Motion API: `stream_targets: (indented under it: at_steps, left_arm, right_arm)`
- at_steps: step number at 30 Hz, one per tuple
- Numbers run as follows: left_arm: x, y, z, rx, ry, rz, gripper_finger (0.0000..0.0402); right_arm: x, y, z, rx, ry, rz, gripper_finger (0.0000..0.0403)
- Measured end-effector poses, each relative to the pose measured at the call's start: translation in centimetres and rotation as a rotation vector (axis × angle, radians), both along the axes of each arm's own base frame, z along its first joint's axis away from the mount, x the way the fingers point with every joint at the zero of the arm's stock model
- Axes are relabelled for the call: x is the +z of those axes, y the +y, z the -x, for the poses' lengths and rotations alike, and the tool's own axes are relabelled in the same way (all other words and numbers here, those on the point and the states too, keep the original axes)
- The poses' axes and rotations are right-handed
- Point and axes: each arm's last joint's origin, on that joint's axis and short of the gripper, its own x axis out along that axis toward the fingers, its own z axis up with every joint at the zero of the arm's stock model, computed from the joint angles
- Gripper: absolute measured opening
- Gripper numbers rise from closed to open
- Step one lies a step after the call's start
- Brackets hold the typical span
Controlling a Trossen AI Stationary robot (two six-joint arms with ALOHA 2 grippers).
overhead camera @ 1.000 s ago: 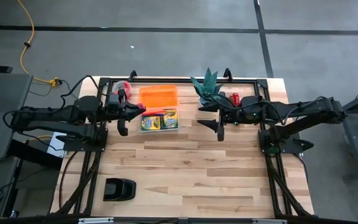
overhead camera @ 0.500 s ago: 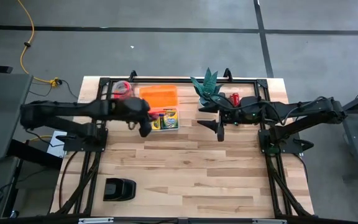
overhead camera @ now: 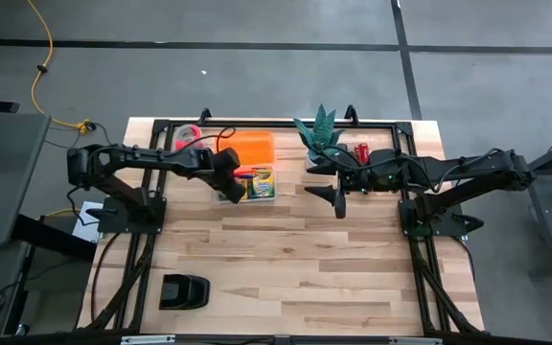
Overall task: Pack school essentials
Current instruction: Put the pink eraser into the orange supply box
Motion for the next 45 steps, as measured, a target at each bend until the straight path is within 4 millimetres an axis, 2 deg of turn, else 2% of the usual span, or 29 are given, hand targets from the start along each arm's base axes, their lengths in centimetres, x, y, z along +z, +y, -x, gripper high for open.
stream_targets:
  at_steps: [5,11,19,28,35,45]
  left_arm:
    - [0.9,-0.2,-1.4,0.08,-0.172,0.016,0.0004]
    - [1.6,-1.3,-3.1,0.177,-0.328,0.057,0.0004]
    - [1.6,-3.1,-3.7,0.401,-0.346,0.039,0.0004]
    - [1.1,-3.7,-4.1,0.506,-0.351,0.011,0.0018]
    - [-0.2,-3.6,-4.3,0.545,-0.304,0.016,0.0026]
    - [-0.2,-3.5,-4.7,0.506,-0.329,-0.006,0.0028]
  right_arm:
    - [-0.2,0.0,0.0,0.0,0.017,0.004,0.0238]
    - [-0.3,0.0,0.0,0.0,0.026,0.005,0.0238]
    - [-0.3,0.0,0.1,-0.003,0.034,0.011,0.0238]
    - [-0.4,0.0,0.1,-0.003,0.043,0.012,0.0238]
    - [-0.5,-0.1,0.1,-0.015,0.053,0.012,0.0238]
    - [-0.5,-0.1,0.1,-0.017,0.053,0.009,0.0238]
